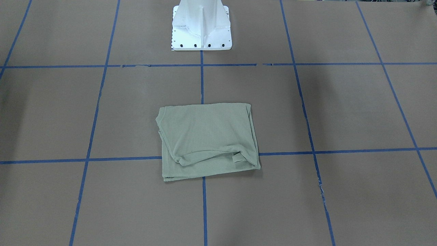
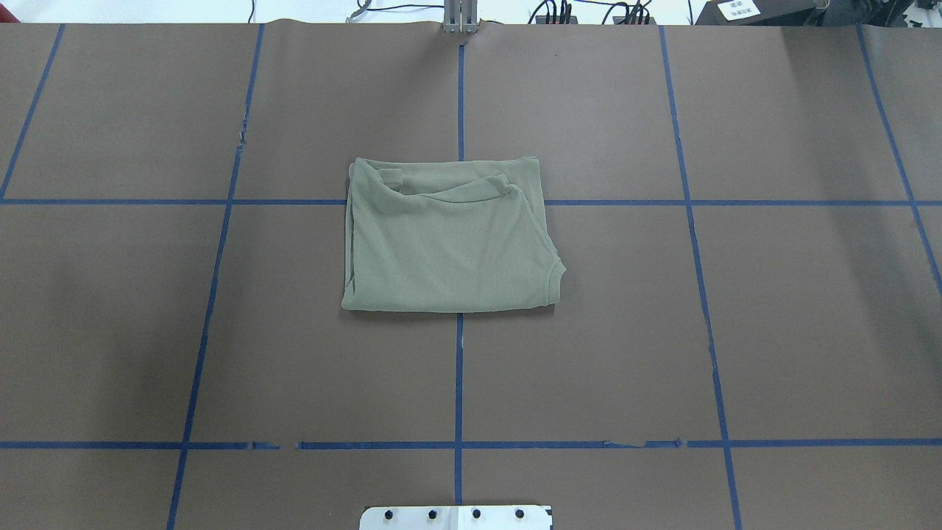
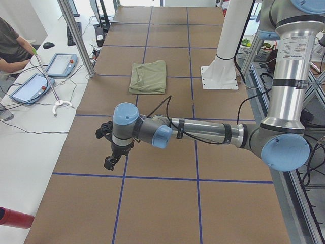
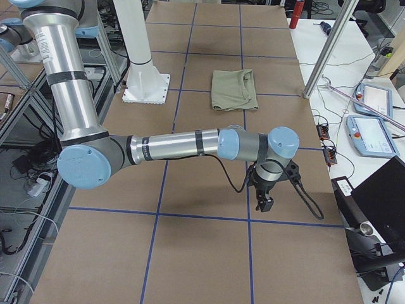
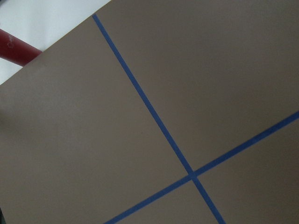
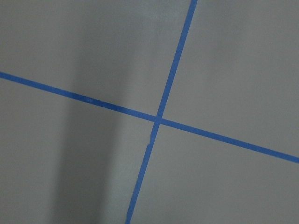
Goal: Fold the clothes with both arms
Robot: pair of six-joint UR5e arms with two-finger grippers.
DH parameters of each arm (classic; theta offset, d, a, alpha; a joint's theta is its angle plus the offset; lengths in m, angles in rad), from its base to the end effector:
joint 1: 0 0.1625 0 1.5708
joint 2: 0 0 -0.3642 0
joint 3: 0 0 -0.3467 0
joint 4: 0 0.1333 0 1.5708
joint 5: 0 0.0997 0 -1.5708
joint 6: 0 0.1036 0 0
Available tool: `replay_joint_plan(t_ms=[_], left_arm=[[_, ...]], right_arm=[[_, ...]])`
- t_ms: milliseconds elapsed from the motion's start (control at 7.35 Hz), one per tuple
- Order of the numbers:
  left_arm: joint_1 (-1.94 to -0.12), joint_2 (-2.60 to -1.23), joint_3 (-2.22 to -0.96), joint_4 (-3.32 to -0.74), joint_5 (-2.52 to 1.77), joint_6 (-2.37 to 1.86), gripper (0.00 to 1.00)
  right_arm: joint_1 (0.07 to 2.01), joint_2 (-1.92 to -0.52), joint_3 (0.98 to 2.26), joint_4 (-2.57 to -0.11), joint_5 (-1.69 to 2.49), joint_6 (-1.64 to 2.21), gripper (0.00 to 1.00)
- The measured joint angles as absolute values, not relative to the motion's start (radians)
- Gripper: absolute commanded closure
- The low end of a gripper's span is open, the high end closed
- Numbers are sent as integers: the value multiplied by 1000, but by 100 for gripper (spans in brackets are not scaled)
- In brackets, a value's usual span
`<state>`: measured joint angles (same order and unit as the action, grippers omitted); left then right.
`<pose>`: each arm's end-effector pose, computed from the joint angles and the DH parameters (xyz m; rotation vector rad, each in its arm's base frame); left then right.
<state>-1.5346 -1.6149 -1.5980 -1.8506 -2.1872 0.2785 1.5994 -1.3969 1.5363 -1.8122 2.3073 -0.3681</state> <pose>-0.0558 -0.4869 0.5467 0.4139 0.5683 0.4099 0.0779 -0.4957 0.5595 0.0497 -0.7432 -0.2862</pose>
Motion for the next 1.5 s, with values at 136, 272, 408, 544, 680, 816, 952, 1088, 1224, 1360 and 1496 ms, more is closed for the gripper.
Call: replay_joint_plan(t_ms=[136,272,408,544,680,816,952,1088,1224,1360,1496], left_arm=[[-1537,-1604,-1588,-1851,-2181,259,0],[-1538,-1600,-1571,-1843,-2178,231,0],[-1538,-1597,-1572,-1801,-2188,181,0],[-1538,-1599,-1585,-1721,-2224,138,0],[-1538,-1599,-1607,-1642,-2273,117,0],[-1538,-1595,-1635,-1585,-2301,109,0],[-1539,-1592,-1663,-1550,-2307,108,0],[-1539,-1590,-1680,-1532,-2306,108,0],[-1539,-1590,-1687,-1525,-2296,109,0],[-1539,-1589,-1690,-1523,-2279,110,0],[-1539,-1588,-1696,-1523,-2269,110,0]], right_arm=[[1602,-1418,1552,-1810,2312,-374,0],[1604,-1431,1565,-1810,2314,-374,0],[1605,-1447,1578,-1810,2315,-371,0],[1606,-1459,1585,-1811,2316,-357,0],[1606,-1467,1588,-1811,2317,-332,0],[1606,-1472,1589,-1812,2318,-312,0],[1606,-1480,1587,-1813,2320,-302,0],[1606,-1498,1587,-1812,2329,-295,0],[1608,-1518,1589,-1811,2341,-286,0],[1609,-1530,1590,-1807,2348,-274,0],[1611,-1548,1591,-1775,2349,-245,0]])
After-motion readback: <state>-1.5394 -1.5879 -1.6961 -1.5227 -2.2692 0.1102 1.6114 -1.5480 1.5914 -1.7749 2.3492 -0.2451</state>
